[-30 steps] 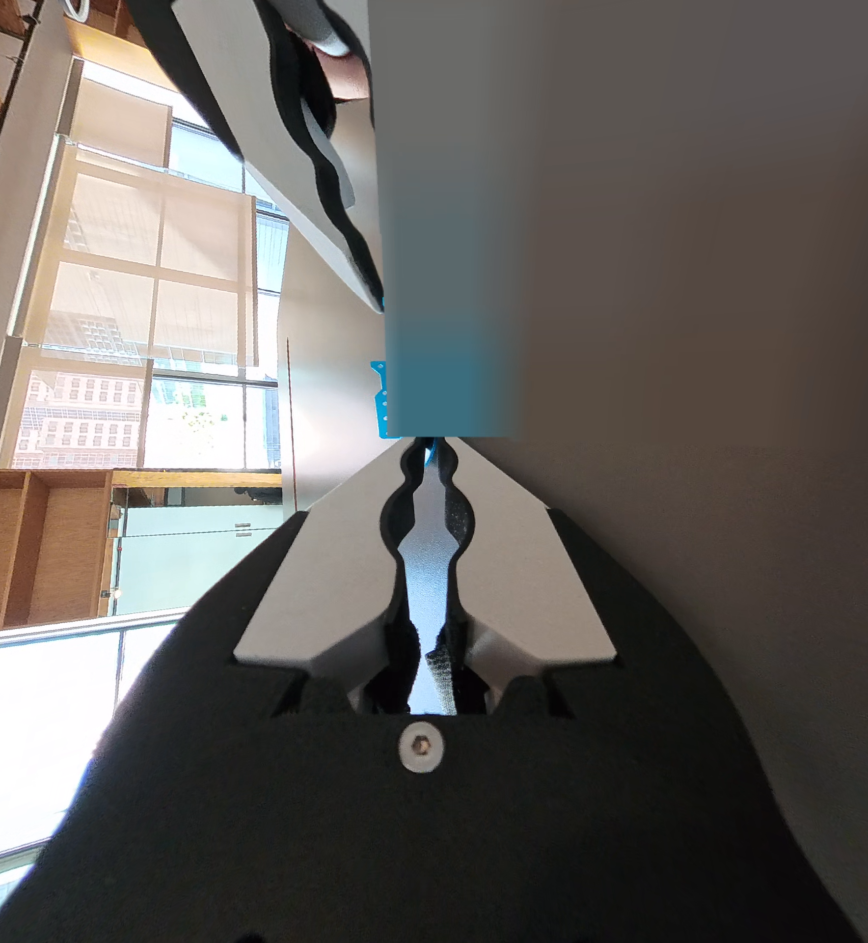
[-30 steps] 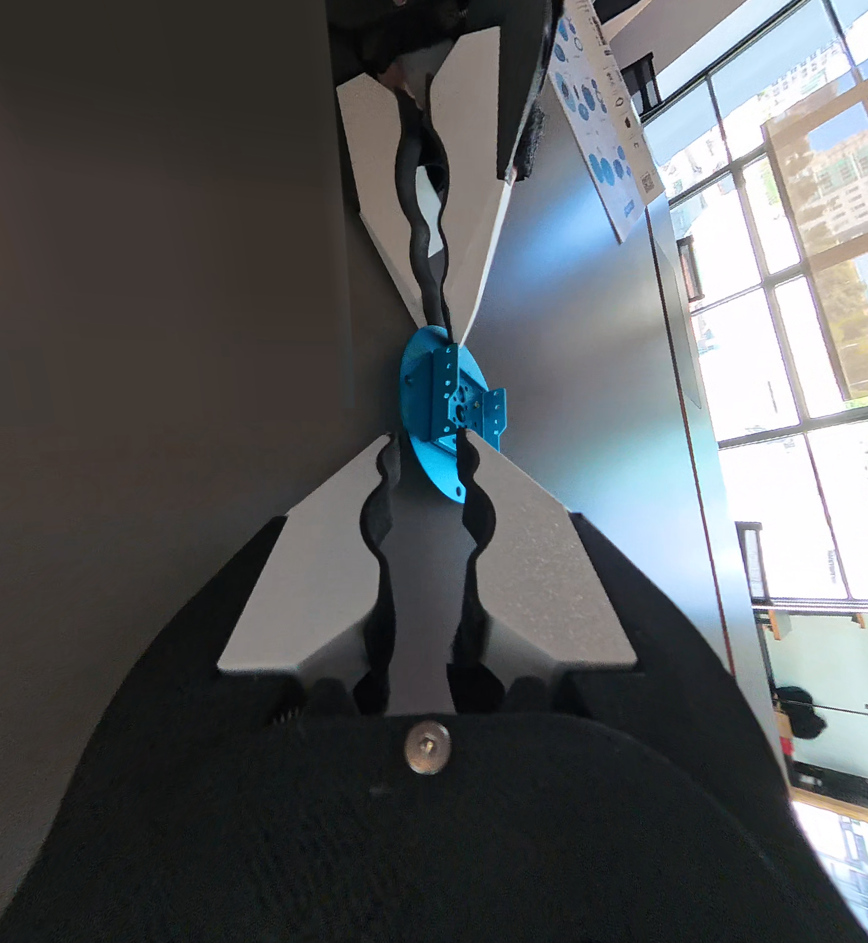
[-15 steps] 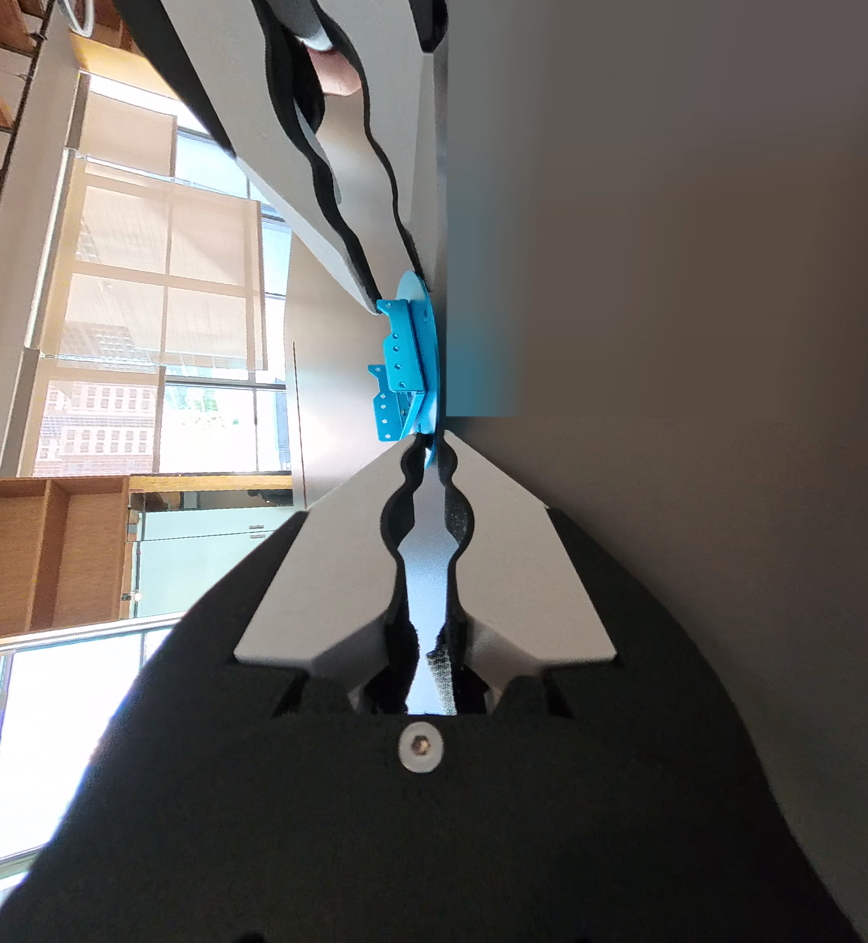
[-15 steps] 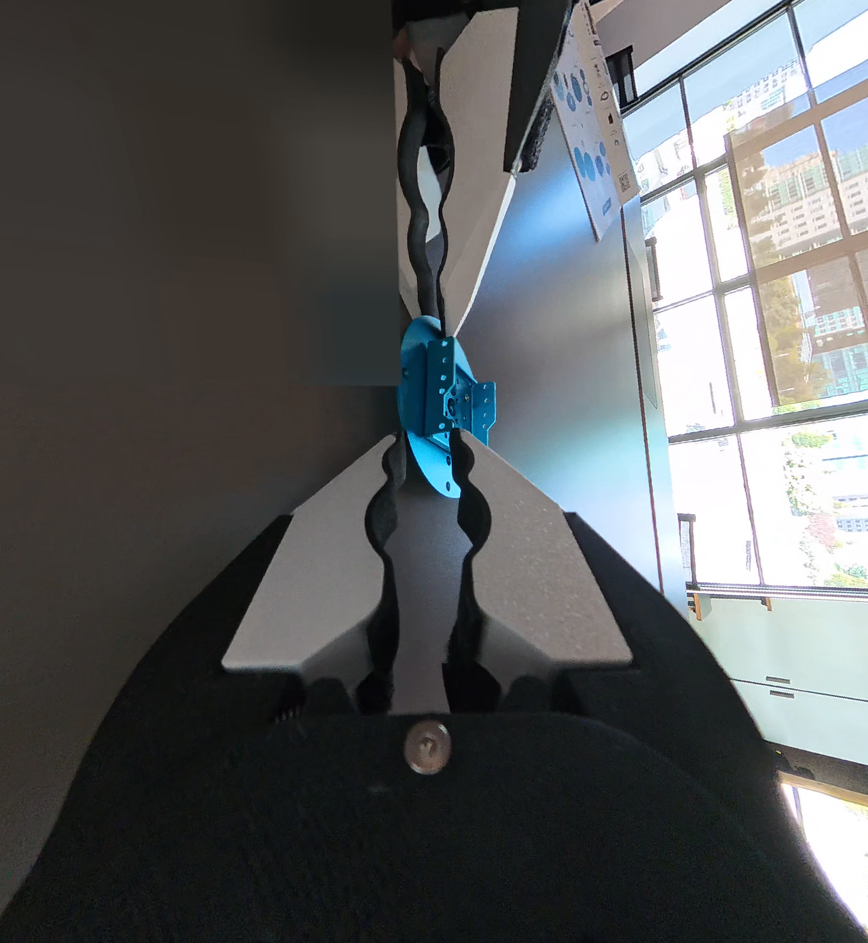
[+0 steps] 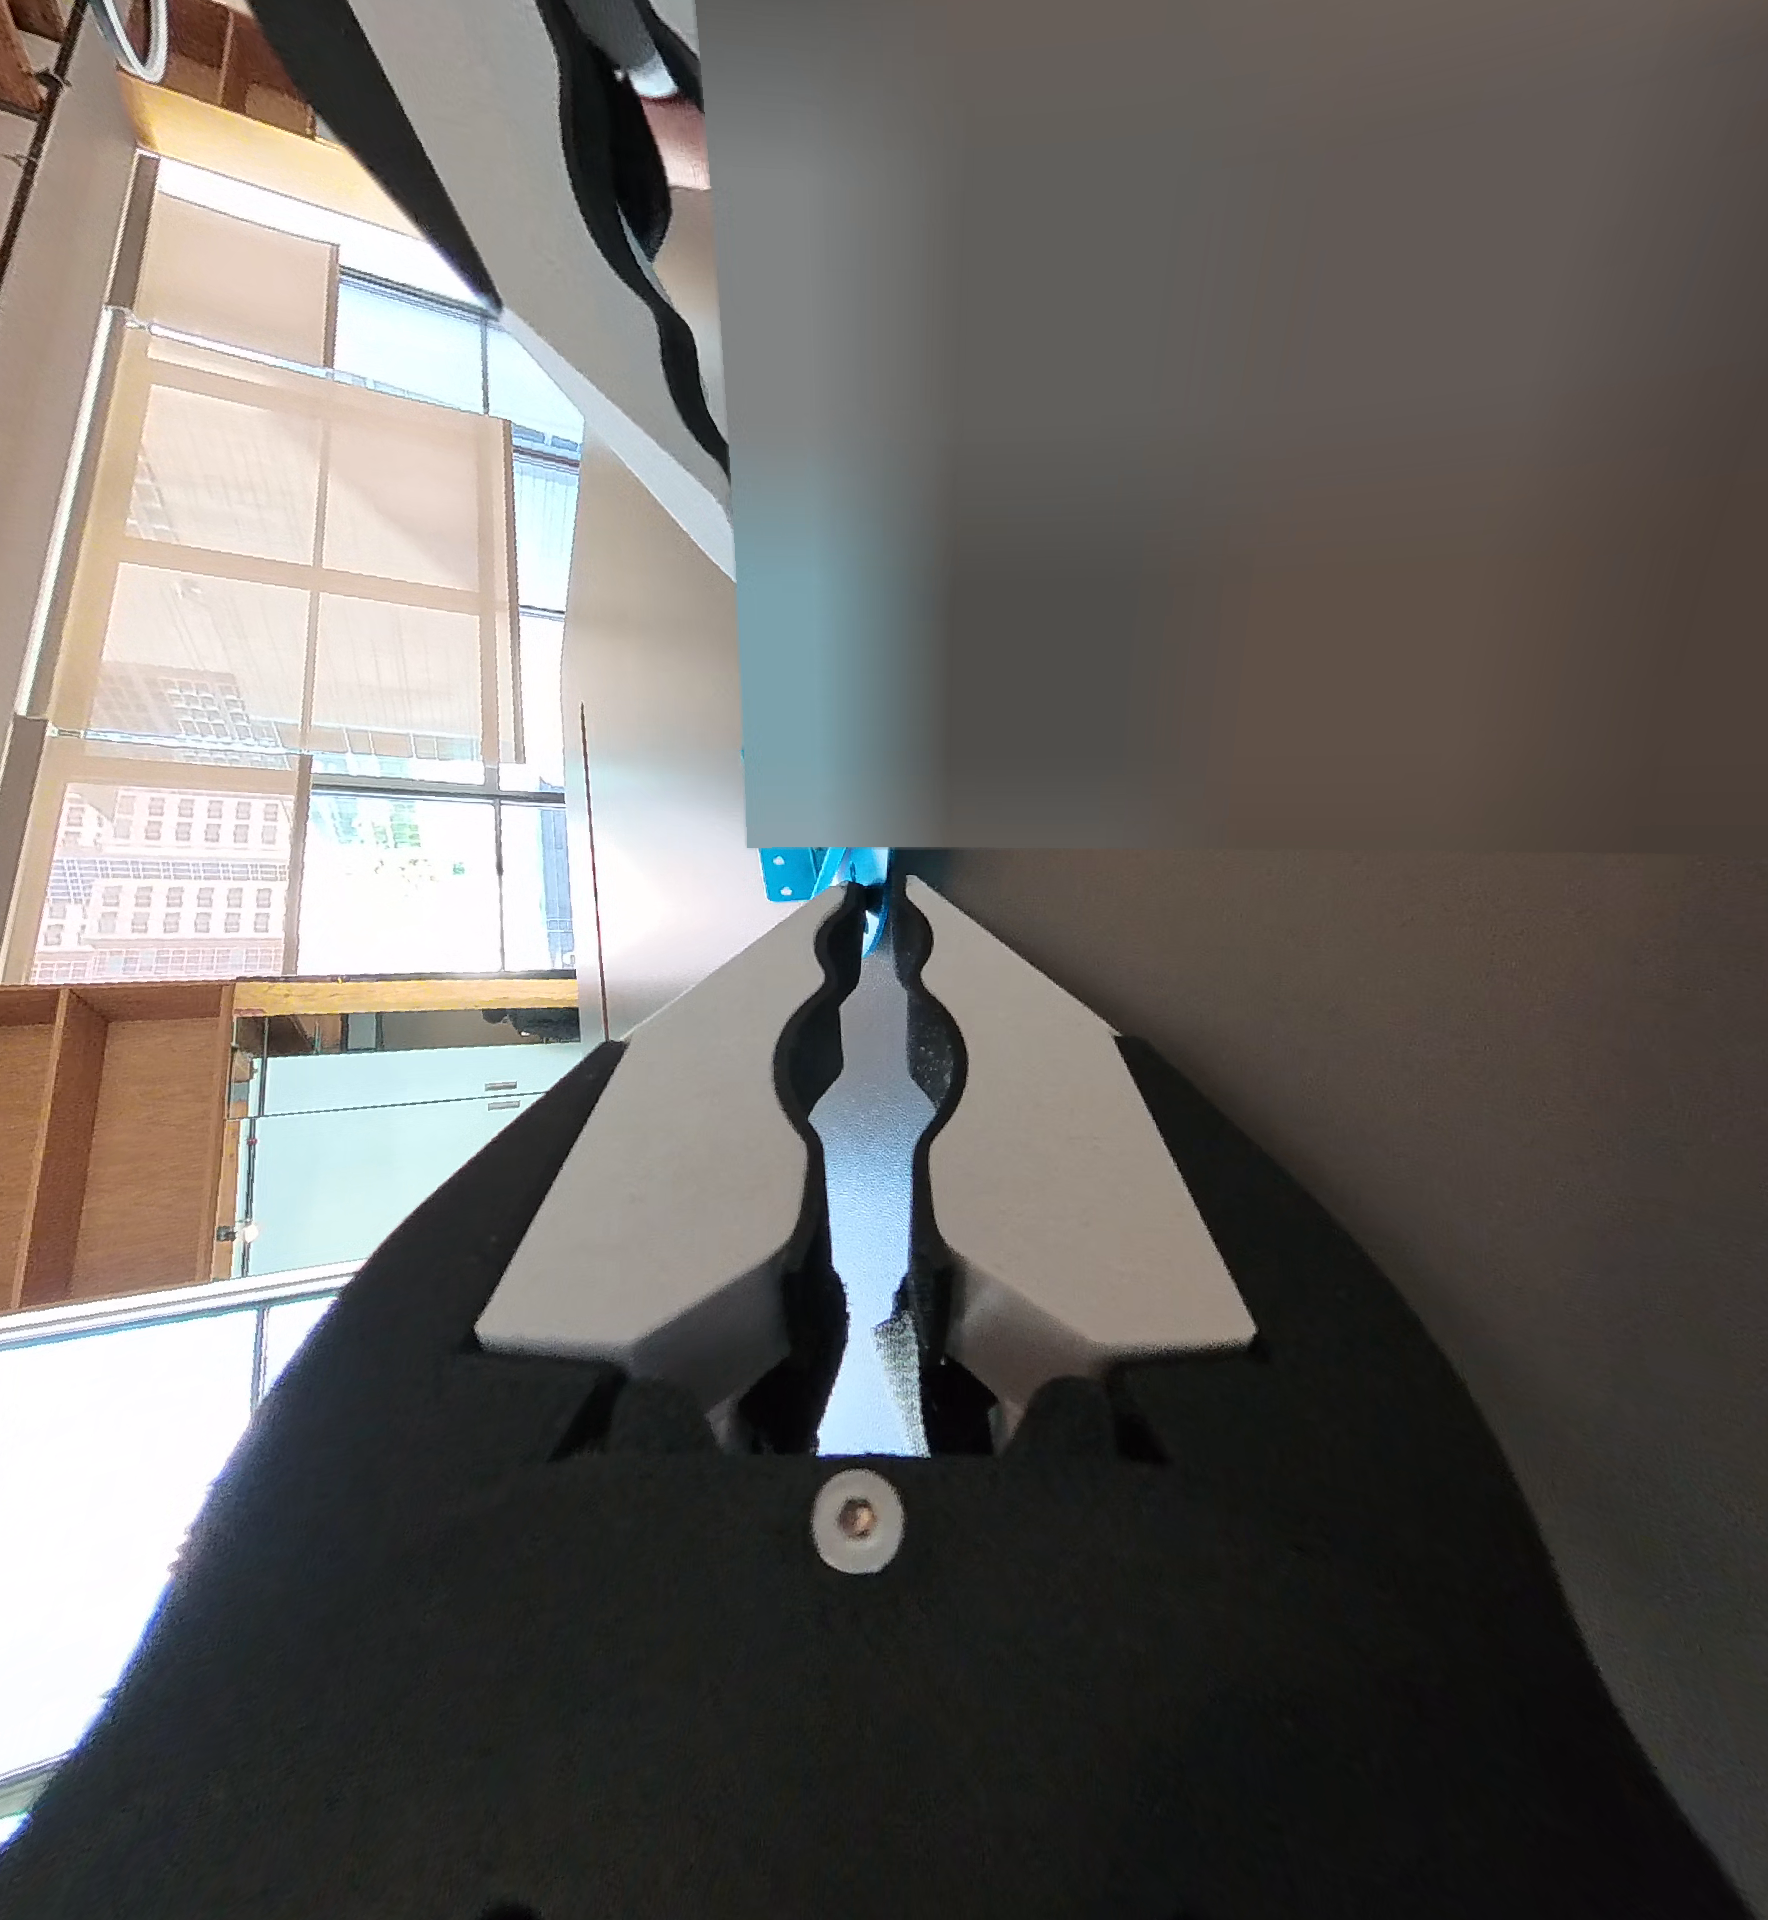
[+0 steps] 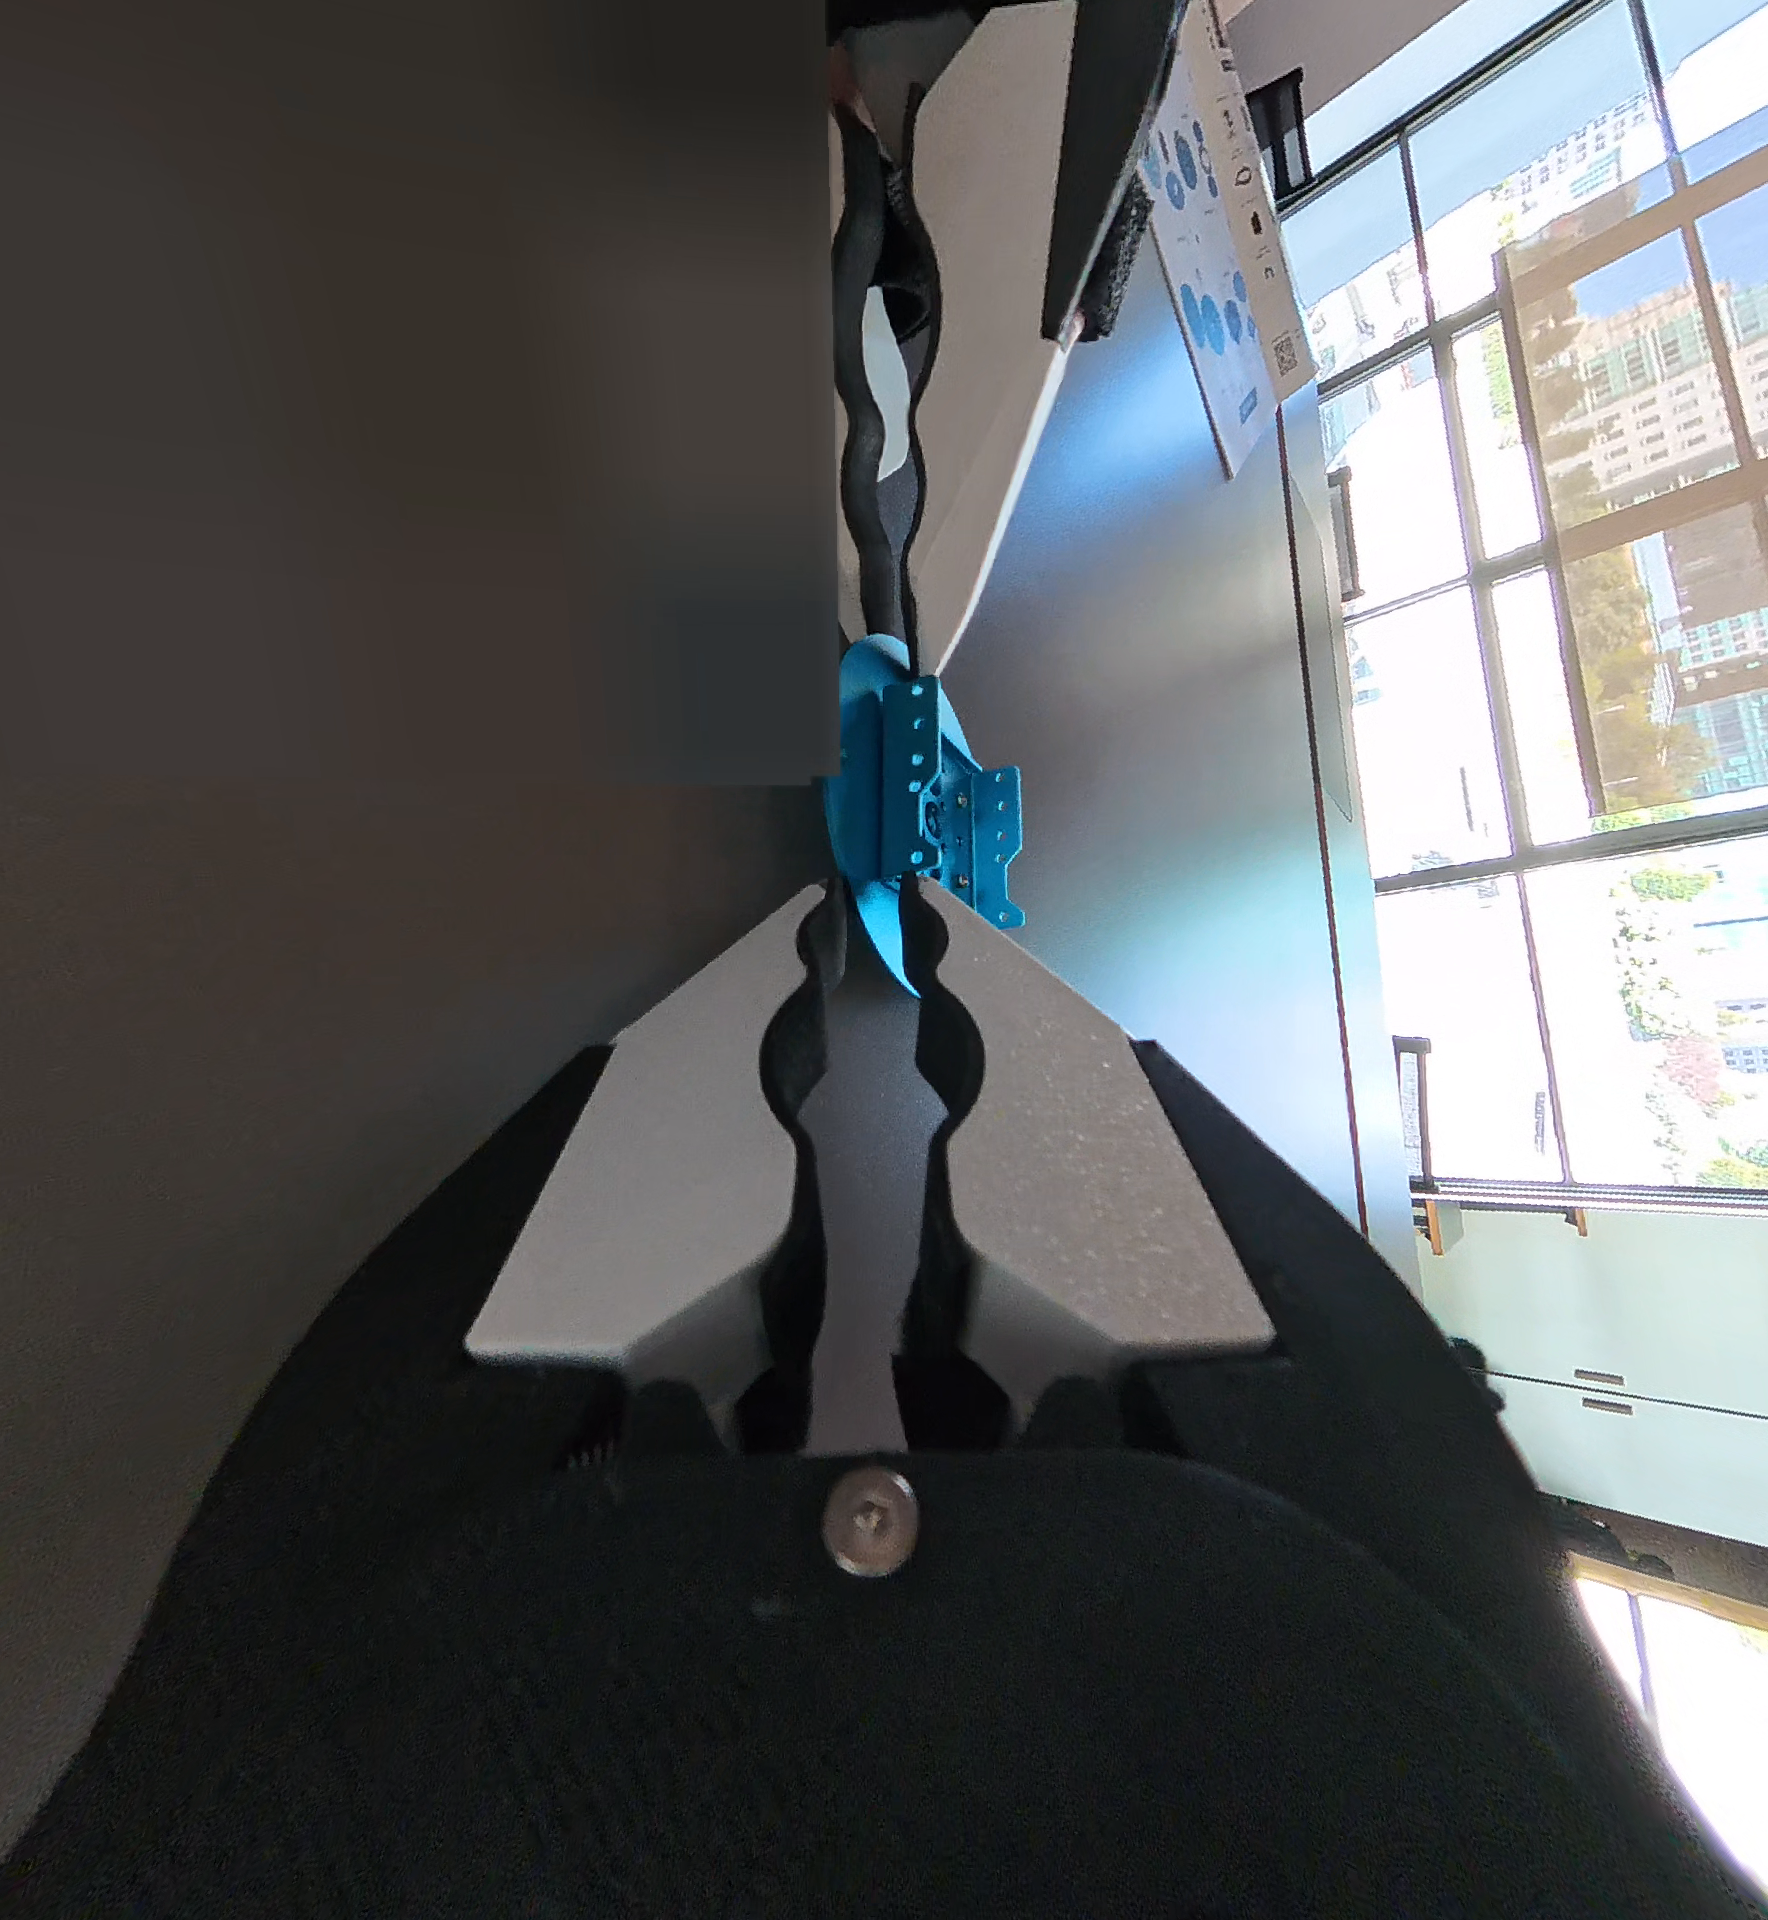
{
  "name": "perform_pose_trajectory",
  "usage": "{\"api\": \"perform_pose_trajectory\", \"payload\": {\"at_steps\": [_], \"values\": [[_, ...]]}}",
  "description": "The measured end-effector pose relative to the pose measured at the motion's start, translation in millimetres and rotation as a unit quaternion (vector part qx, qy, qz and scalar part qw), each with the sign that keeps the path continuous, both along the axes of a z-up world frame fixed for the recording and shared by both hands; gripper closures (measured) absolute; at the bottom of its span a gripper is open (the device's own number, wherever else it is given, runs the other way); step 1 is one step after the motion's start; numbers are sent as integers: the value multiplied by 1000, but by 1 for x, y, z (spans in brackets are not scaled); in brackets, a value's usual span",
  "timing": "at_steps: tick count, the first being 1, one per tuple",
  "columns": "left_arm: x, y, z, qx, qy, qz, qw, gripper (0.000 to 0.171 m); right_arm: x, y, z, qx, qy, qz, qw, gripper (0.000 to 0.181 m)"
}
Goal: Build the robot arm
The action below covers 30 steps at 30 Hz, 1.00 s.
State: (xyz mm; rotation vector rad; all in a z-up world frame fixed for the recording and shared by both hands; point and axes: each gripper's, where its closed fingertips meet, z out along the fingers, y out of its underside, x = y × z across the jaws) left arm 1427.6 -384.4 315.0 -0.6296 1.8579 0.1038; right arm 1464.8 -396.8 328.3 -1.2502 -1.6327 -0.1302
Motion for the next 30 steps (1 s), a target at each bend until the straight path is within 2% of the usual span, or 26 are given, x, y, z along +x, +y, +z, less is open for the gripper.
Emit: {"api": "perform_pose_trajectory", "payload": {"at_steps": [5, 30], "values": [[1, 0, -1, -3, 2, -1, 1000, 169, 1, 0, -1, 22, -17, -2, 1000, 172], [-1, -2, -3, -44, 2, -3, 999, 169, 2, 1, -5, 29, -24, -4, 999, 177]]}}
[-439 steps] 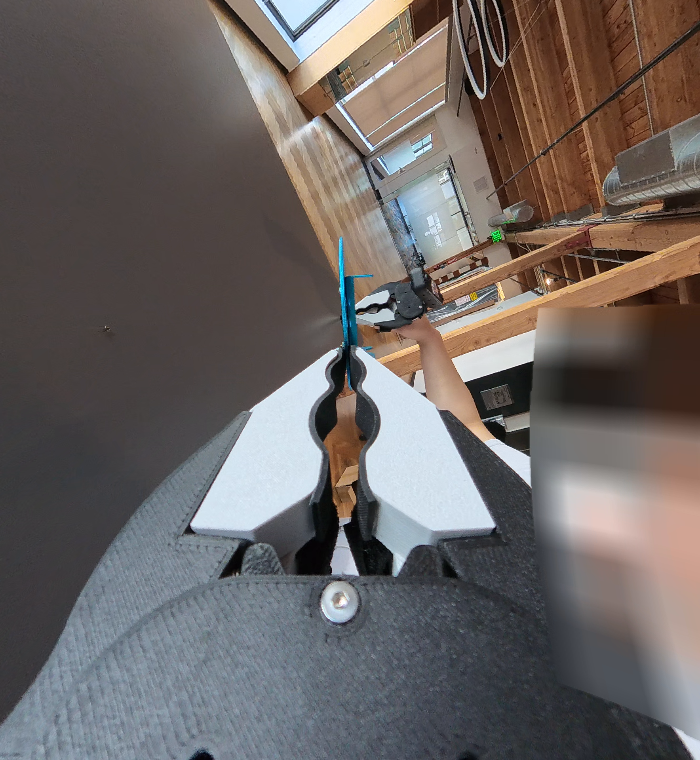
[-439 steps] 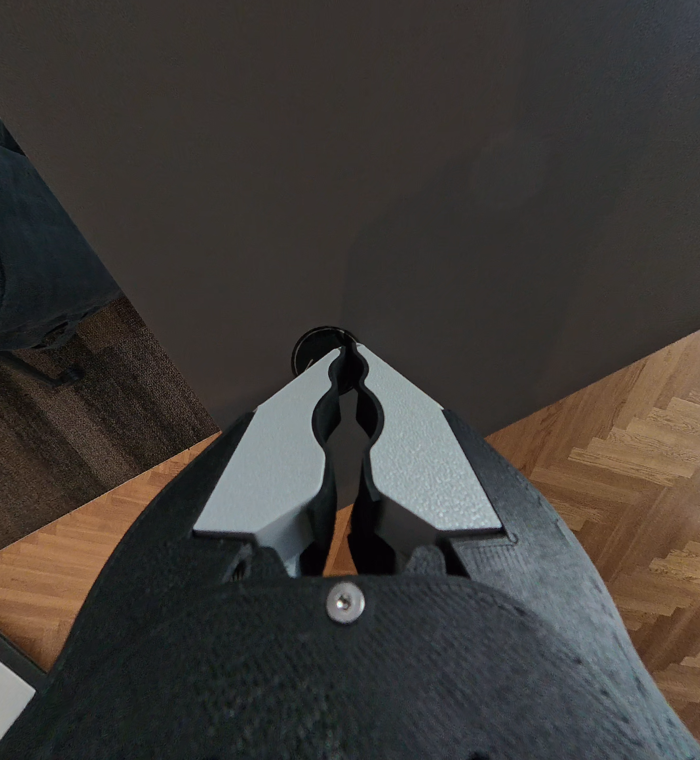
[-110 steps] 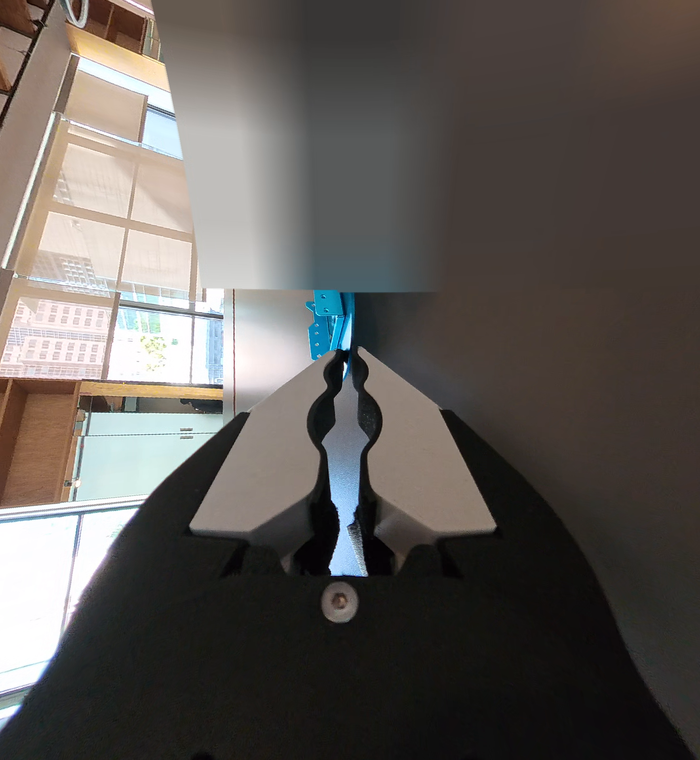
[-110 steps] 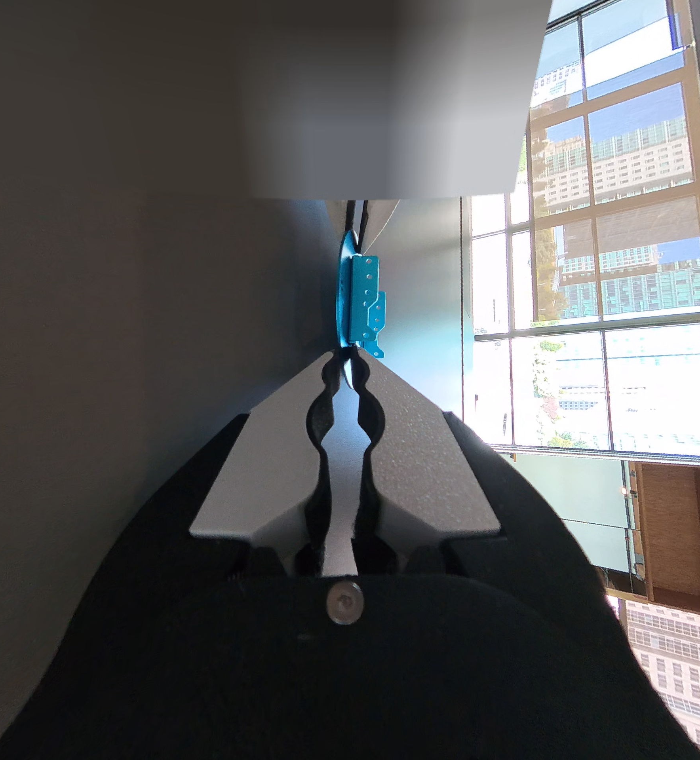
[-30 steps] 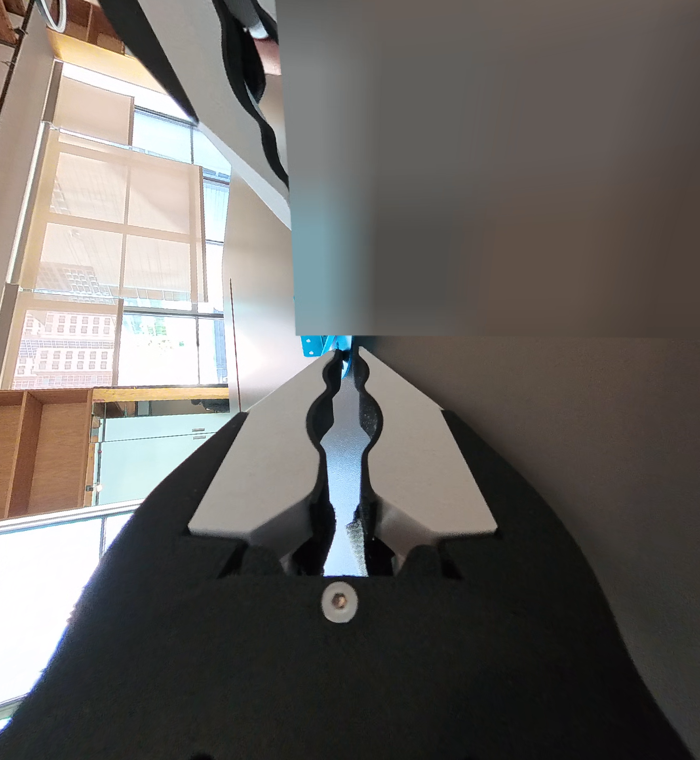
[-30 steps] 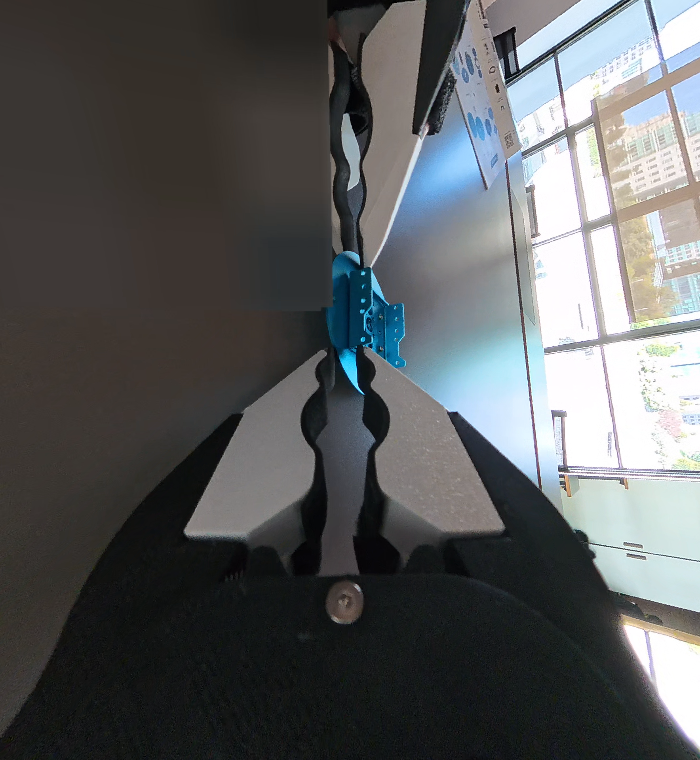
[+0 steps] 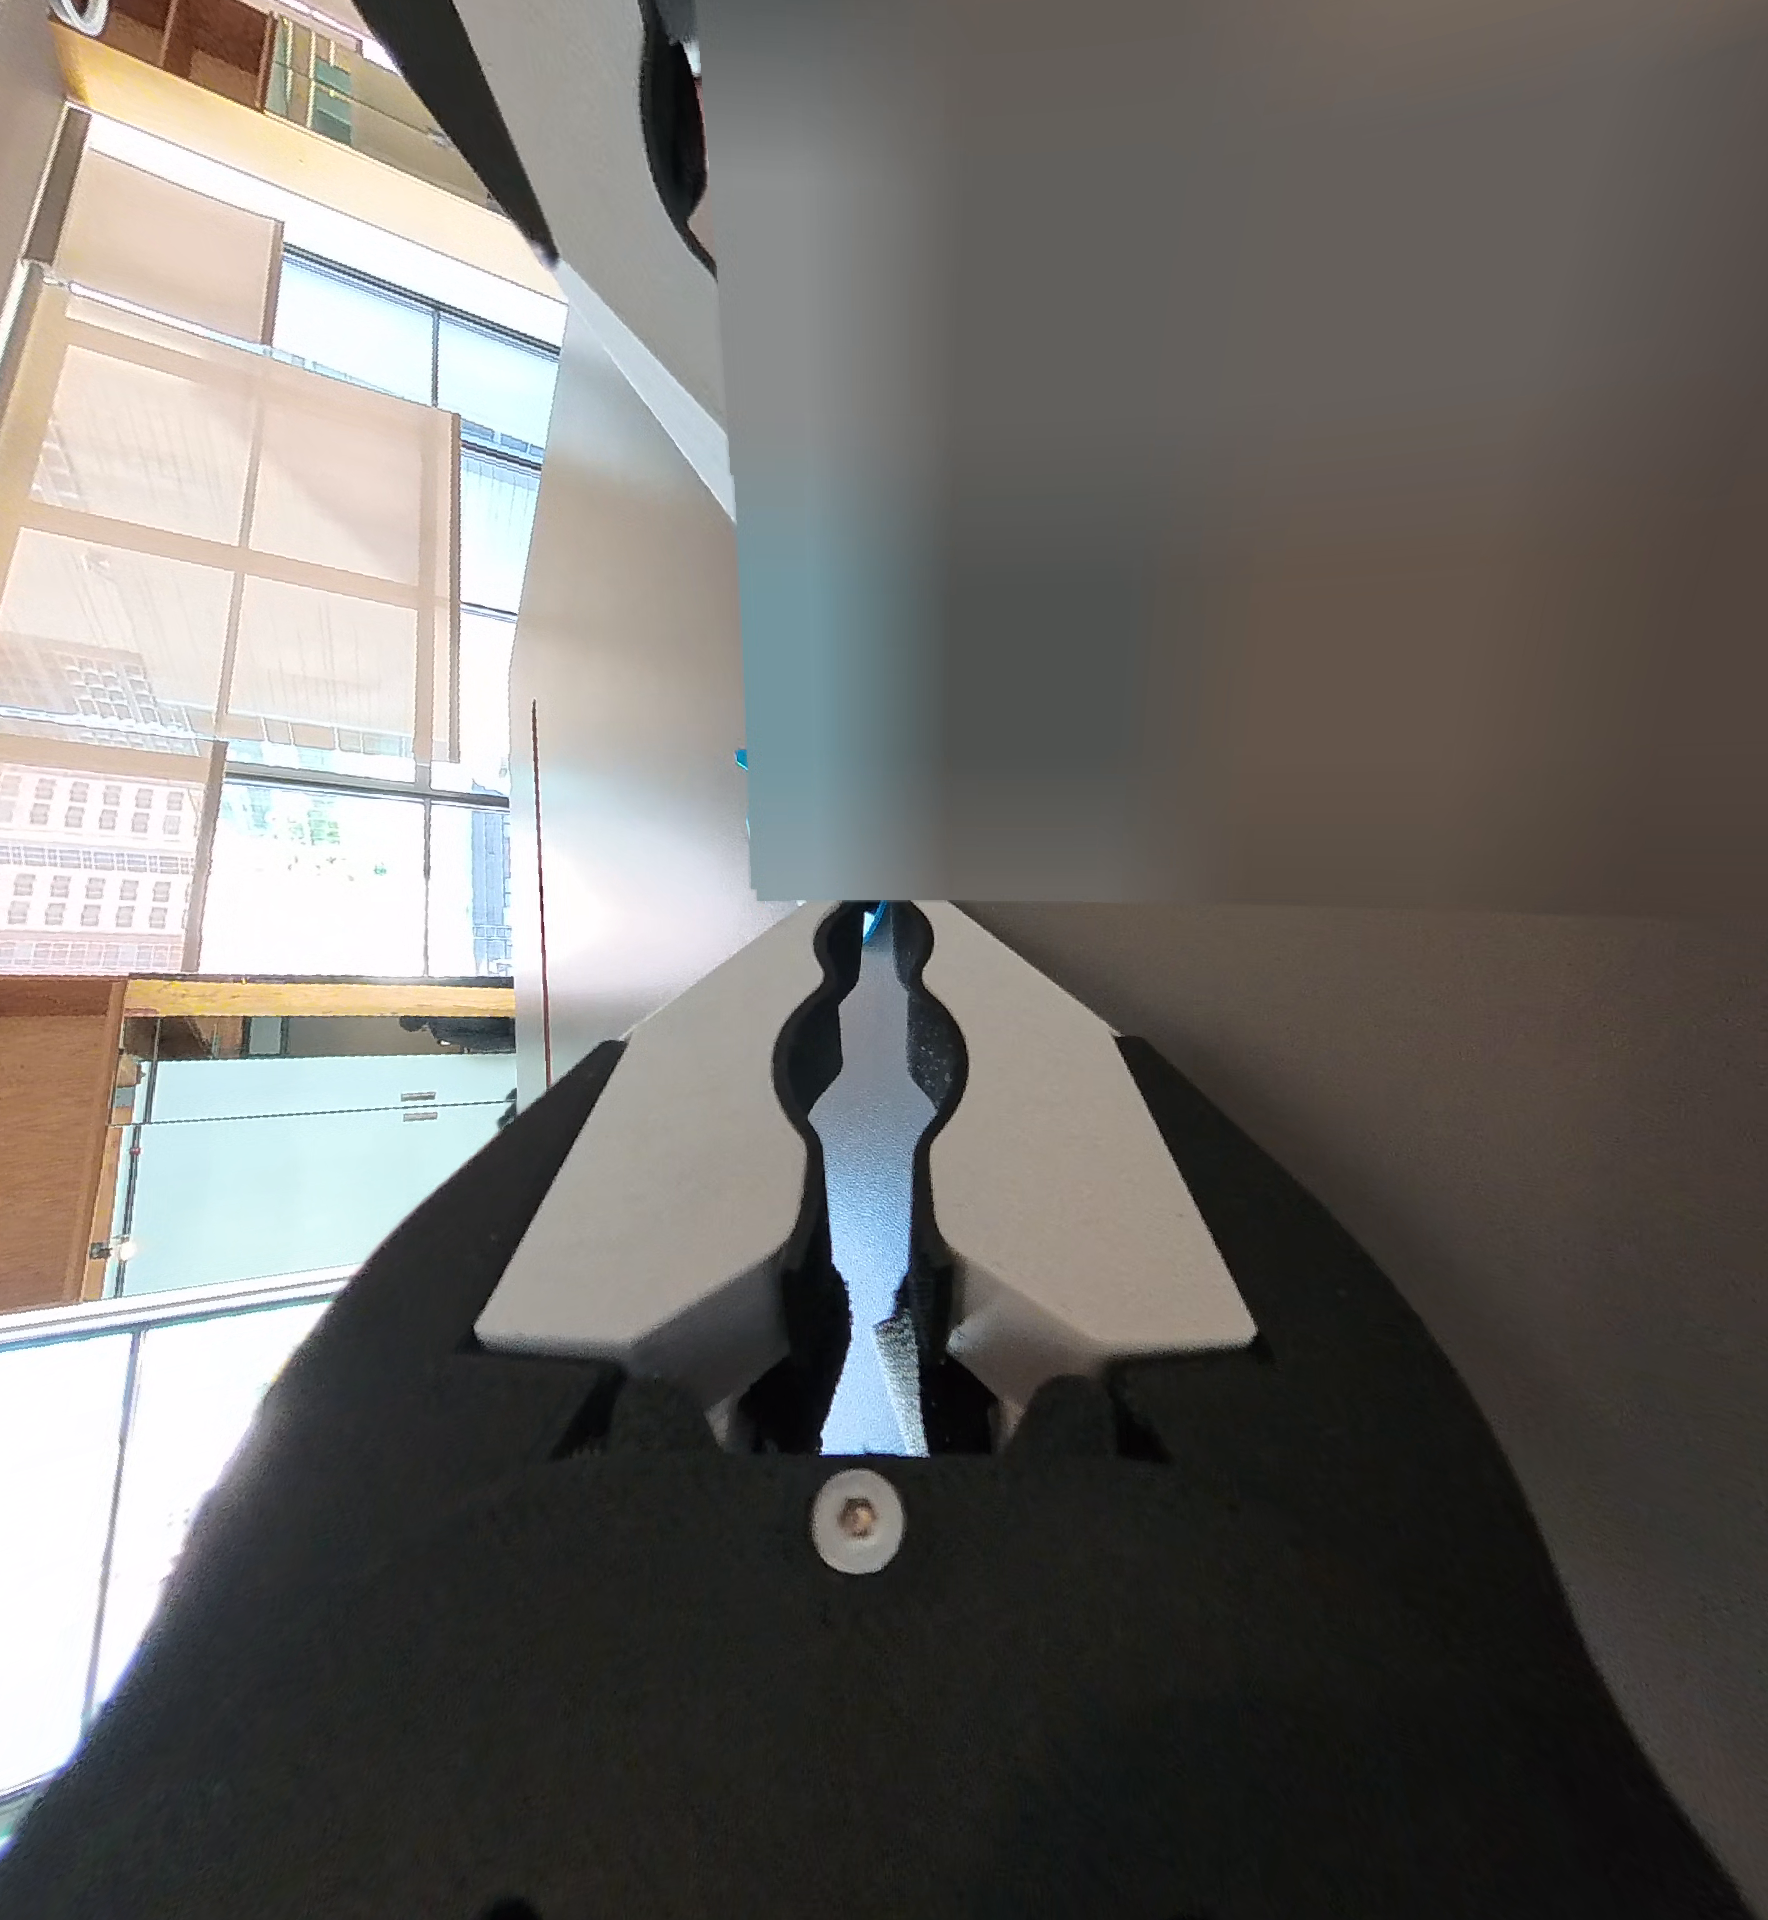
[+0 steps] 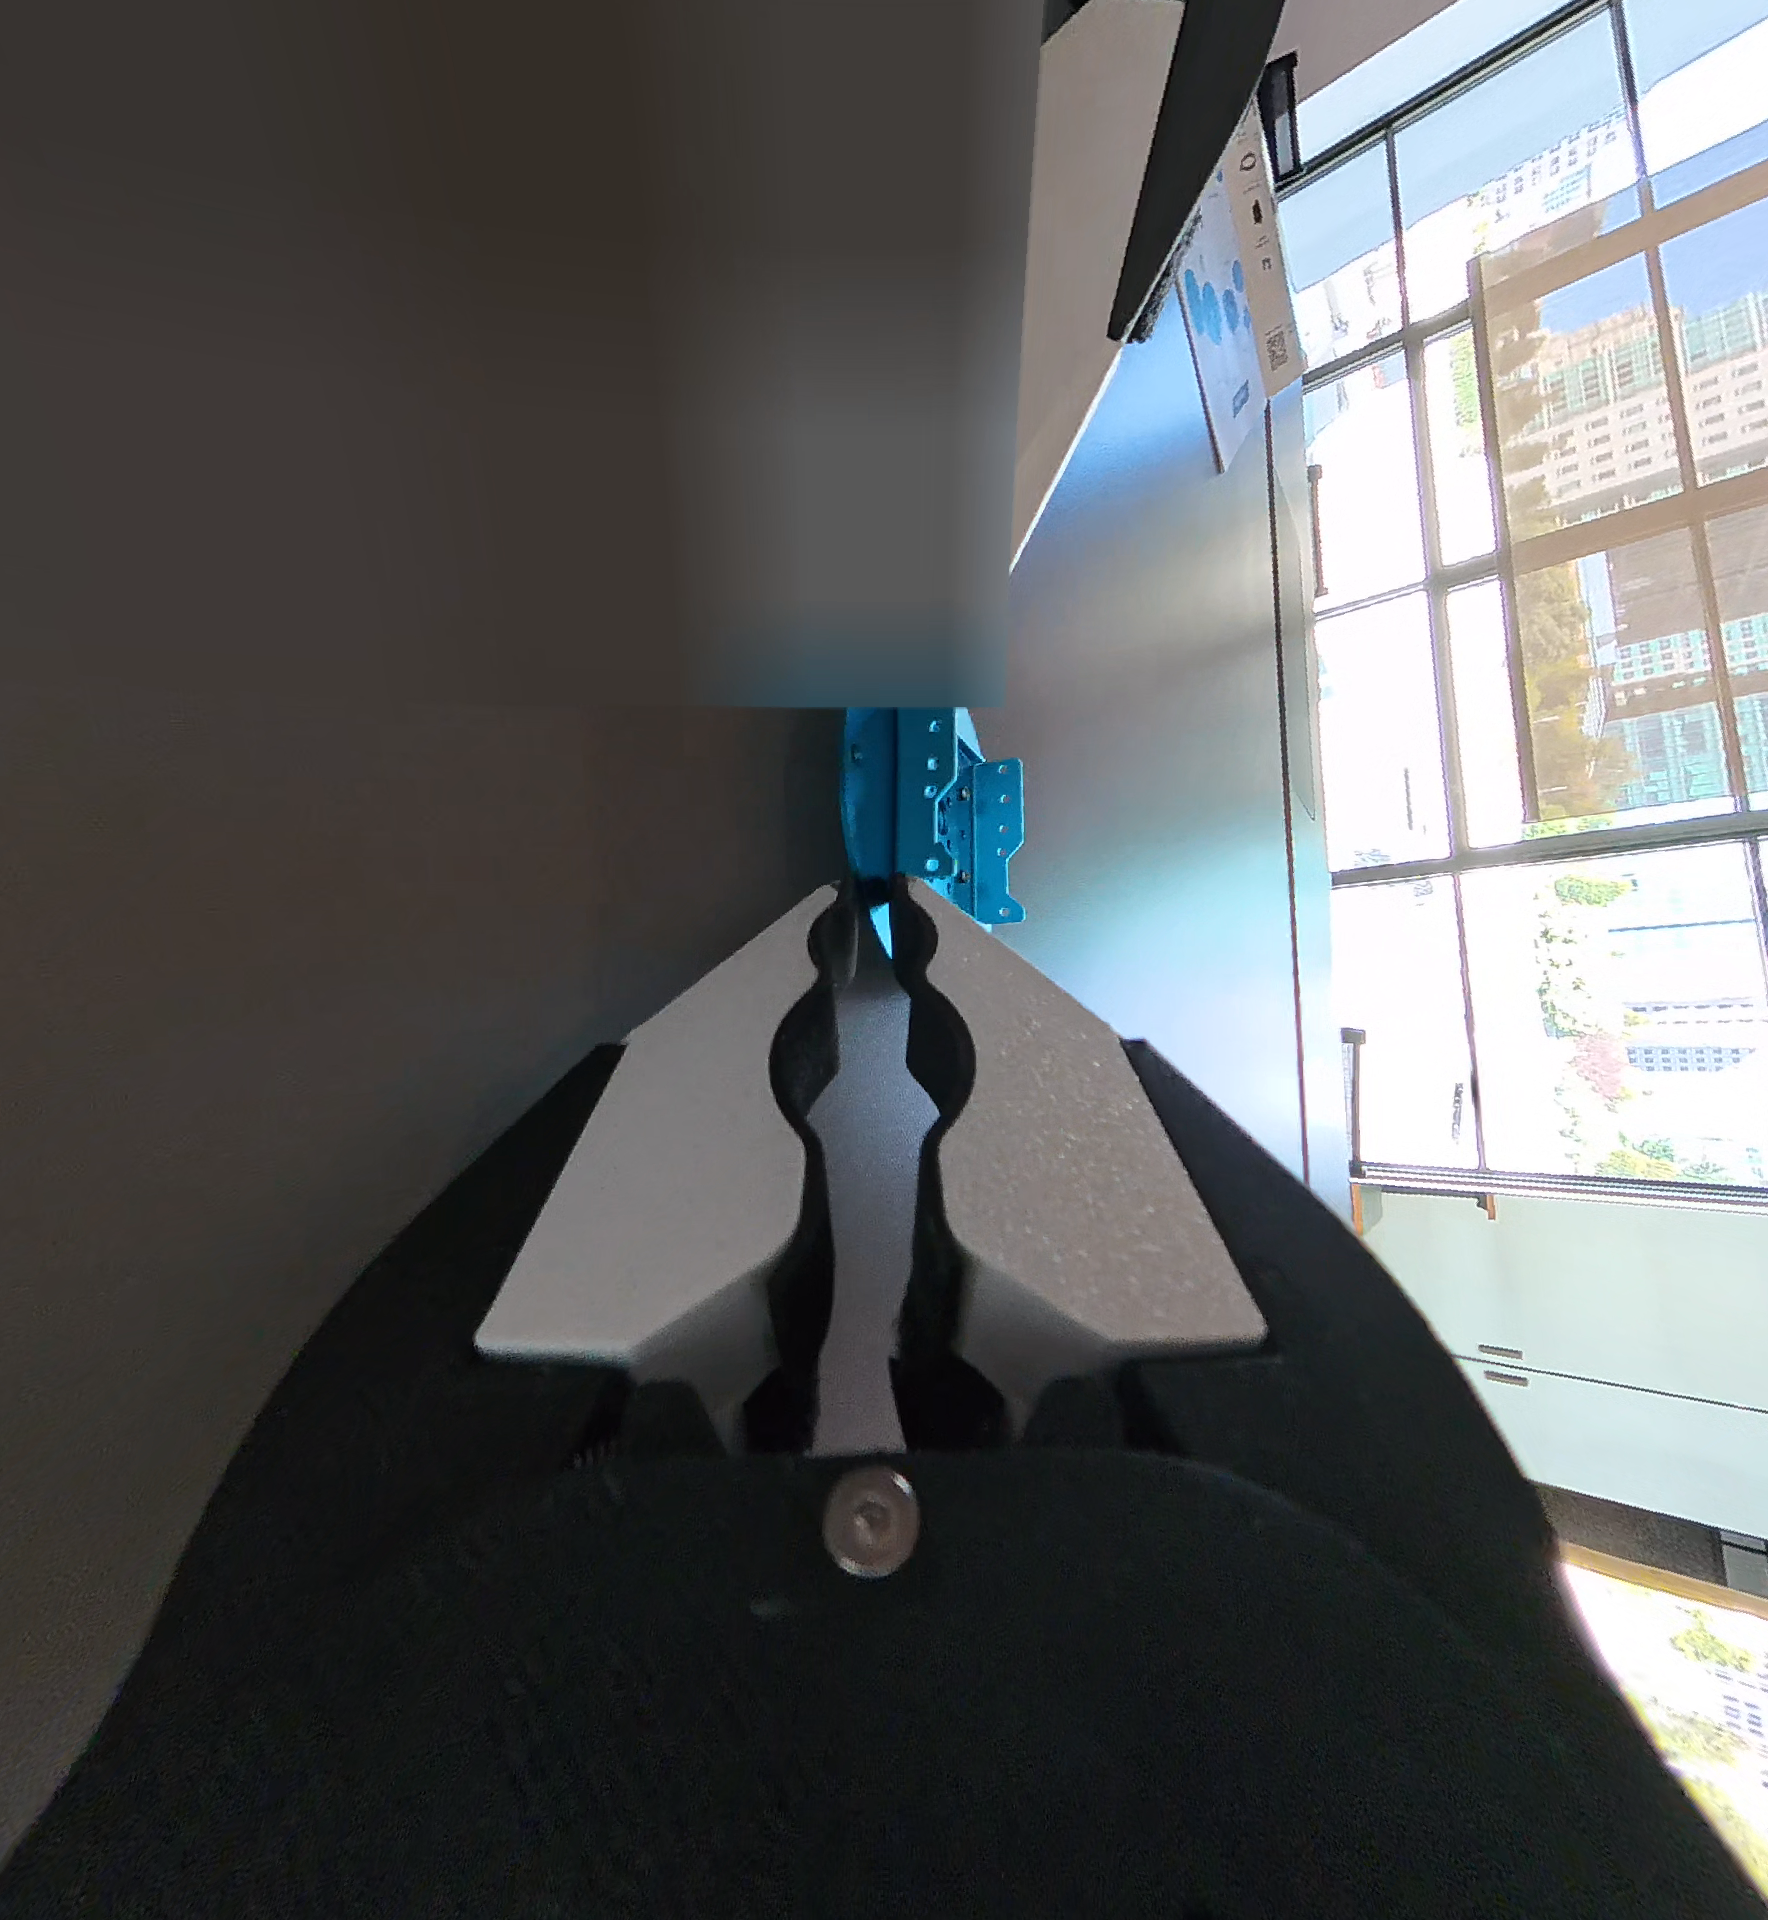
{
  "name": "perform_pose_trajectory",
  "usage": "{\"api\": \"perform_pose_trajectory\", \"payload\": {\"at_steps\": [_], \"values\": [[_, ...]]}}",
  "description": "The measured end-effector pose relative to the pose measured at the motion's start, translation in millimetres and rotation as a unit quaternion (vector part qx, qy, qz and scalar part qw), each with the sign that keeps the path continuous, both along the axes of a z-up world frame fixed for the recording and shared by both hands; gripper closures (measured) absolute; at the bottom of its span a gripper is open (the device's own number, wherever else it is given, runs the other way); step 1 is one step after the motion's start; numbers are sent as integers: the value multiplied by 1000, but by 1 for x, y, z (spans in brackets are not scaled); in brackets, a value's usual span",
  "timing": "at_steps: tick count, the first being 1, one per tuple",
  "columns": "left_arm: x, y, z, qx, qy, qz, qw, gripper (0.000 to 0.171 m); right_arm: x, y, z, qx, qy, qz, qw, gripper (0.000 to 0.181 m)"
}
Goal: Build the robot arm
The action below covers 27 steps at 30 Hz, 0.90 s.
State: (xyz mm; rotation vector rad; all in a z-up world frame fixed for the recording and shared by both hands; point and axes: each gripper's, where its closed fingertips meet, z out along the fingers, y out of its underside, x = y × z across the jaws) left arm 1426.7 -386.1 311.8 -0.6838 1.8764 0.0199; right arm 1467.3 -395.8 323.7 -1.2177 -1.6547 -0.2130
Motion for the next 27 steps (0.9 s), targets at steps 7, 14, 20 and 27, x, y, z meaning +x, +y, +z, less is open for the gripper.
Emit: {"api": "perform_pose_trajectory", "payload": {"at_steps": [7, 14, 20, 27], "values": [[-1, 0, 0, 0, 1, 0, 1000, 168, 0, 0, -3, -6, -5, -4, 1000, 176], [-1, -1, 0, -8, 5, 1, 1000, 168, 0, -1, -5, -13, -7, -5, 1000, 176], [-3, -1, 0, -14, 7, 0, 1000, 168, 0, -1, -5, -17, -5, -6, 1000, 176], [-7, -2, 0, -19, 15, -2, 1000, 167, 0, -1, -5, -16, -5, -8, 1000, 176]]}}
